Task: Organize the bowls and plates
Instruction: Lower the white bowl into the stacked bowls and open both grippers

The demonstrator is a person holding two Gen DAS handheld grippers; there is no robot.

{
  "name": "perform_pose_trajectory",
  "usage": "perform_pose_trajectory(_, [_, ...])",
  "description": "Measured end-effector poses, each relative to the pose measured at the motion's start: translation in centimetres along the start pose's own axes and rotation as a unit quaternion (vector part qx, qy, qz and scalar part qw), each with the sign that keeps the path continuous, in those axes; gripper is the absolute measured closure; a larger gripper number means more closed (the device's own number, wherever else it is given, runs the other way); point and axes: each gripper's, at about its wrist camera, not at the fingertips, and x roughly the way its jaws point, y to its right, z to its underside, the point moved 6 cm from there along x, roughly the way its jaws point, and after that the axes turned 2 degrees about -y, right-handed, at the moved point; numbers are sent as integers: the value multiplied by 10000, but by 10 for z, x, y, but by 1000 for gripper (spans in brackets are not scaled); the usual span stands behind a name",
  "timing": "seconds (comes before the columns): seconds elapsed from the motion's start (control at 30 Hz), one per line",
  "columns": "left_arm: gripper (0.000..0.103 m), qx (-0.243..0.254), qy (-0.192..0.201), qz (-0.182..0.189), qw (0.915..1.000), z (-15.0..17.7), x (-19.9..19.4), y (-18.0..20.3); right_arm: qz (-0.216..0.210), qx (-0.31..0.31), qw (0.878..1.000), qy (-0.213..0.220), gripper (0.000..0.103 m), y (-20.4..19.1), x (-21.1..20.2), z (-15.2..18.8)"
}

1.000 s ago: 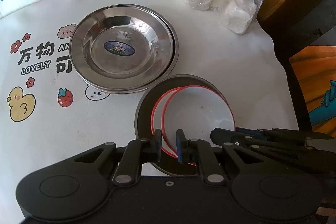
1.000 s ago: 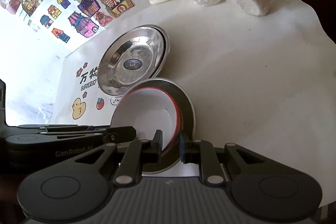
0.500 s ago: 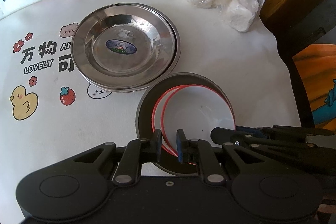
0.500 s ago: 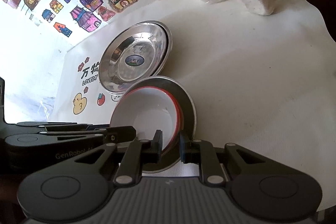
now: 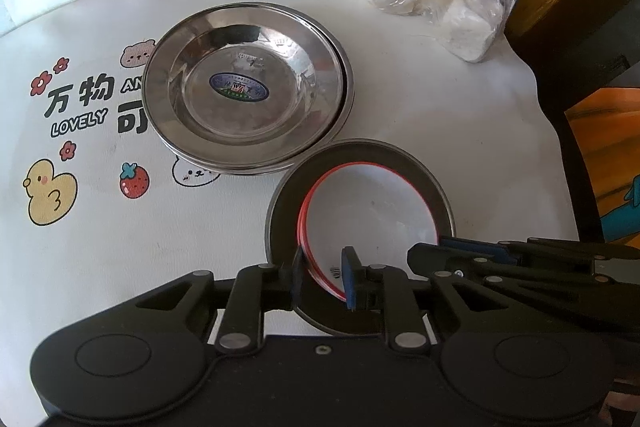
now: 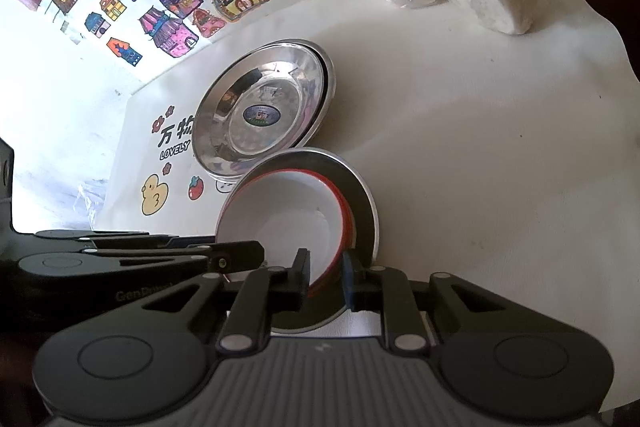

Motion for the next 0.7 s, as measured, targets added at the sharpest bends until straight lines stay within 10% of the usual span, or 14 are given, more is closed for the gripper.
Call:
perform_pose_trajectory(0.43, [61,-84,375,106,9992,-2,-24,0,128,-187,9993,303,64,2,-29,-5])
perform_pose_trajectory(0.7, [12,-356,536,84,9979,7,-36,-13,163,-333,9985,414,12,4,-50,-7])
